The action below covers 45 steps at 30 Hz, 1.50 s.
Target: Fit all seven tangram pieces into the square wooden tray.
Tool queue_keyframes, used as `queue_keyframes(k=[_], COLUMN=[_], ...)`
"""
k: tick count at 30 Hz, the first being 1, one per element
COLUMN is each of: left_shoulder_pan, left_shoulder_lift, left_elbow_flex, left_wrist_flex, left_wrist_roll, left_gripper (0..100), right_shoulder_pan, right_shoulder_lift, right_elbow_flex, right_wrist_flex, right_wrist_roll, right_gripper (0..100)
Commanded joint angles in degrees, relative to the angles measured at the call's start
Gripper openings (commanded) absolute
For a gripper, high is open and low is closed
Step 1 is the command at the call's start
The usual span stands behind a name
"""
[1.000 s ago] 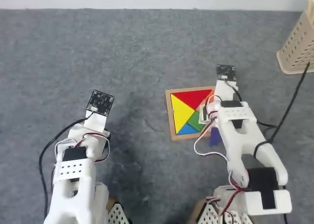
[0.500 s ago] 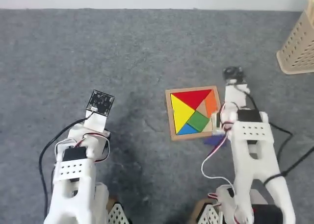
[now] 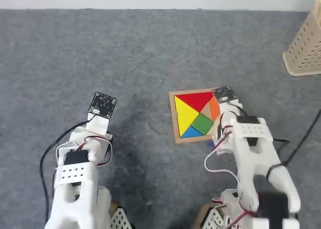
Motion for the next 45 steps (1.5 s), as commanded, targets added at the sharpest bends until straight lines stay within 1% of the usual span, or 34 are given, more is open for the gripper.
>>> queue_keyframes(k=[1, 11, 14, 17, 29, 33, 36, 45], left_shoulder_pan=[0.26, 0.26, 0.26, 0.26, 0.26, 0.26, 0.26, 0.26], left_shoulder_lift=[-1.23, -1.23, -1.23, -1.23, -1.23, -1.14, -1.14, -1.14], left_elbow_flex=[-0.13, -0.13, -0.13, -0.13, -0.13, -0.13, -0.13, -0.13], left_wrist_flex=[-1.05, -1.05, -1.05, -1.05, -1.05, -1.05, -1.05, -1.05], left_wrist_roll=[0.44, 0.44, 0.44, 0.44, 0.44, 0.44, 0.44, 0.44], left_gripper=[12, 12, 12, 12, 12, 12, 12, 12], right_shoulder_pan=[0.75, 0.75, 0.48, 0.31, 0.31, 0.84, 0.48, 1.36], right_shoulder_lift=[3.3, 5.76, 5.93, 5.93, 5.93, 5.93, 6.02, 10.15], right_elbow_flex=[-5.27, -10.37, -12.75, -14.77, -19.87, -24.0, -25.32, -20.66], right_wrist_flex=[-1.1, -0.75, -0.75, -0.66, -0.57, -0.57, -1.54, -12.7], right_wrist_roll=[-2.11, -2.29, -5.27, -6.42, -6.68, -11.6, -14.15, -14.24], right_gripper=[0.7, 0.7, 0.7, 0.7, 0.7, 0.8, 0.9, 0.7])
